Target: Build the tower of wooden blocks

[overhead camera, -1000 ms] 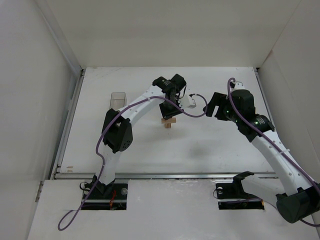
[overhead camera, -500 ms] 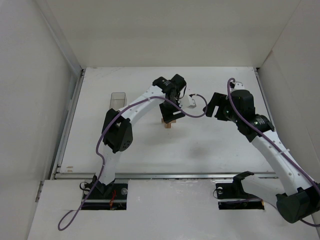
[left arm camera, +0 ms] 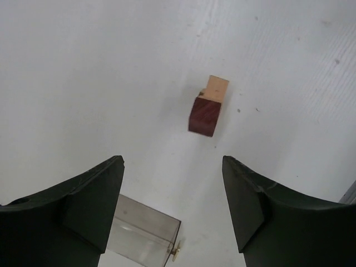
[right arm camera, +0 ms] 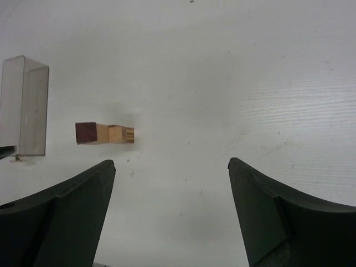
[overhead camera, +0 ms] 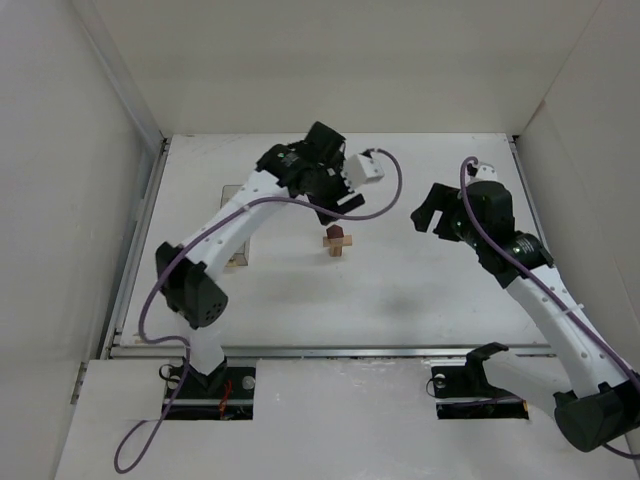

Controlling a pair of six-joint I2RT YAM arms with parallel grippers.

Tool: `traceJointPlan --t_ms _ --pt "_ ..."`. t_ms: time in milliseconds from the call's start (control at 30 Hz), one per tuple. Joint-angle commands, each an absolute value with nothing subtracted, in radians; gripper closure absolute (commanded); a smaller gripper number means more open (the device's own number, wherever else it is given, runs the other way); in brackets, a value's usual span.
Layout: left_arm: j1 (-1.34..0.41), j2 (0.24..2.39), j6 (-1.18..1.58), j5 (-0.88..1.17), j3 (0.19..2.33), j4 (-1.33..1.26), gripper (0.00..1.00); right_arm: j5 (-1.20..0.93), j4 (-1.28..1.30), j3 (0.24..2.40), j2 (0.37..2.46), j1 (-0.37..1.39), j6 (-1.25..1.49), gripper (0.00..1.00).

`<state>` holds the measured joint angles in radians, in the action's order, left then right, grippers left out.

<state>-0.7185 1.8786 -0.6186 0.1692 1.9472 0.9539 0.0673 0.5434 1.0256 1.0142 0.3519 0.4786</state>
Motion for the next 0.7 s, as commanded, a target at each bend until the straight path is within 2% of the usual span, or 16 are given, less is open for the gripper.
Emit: traceJointPlan --t_ms 0,133,333,367,500,667 --pt "-0.64 1.68 -0.517 0.213 1.887 0.822 0.31 0.19 0.514 1.052 0.928 0.344 0.489 0.12" --pt "-0.545 1.585 -0.379 0.119 1.793 0.691 0.28 0.346 0.538 1.075 0.908 0.344 0.498 0.0" --pt "-0.325 1.479 -0.136 -0.053 1.657 0.52 0.25 0.696 0.713 1.138 0.948 0.344 0.567 0.0" --pt "-0.278 1.445 -0.111 -0.139 1.638 0.5 0.23 0.81 0.725 1.138 0.948 0.344 0.596 0.0" --pt "-0.186 1.397 -0.028 -0.347 1.557 0.439 0.14 1.01 0.724 1.129 0.927 0.344 0.637 0.0" --pt "-0.111 1.367 0.04 -0.498 1.477 0.428 0.09 1.063 0.715 1.13 0.927 0.344 0.637 0.0"
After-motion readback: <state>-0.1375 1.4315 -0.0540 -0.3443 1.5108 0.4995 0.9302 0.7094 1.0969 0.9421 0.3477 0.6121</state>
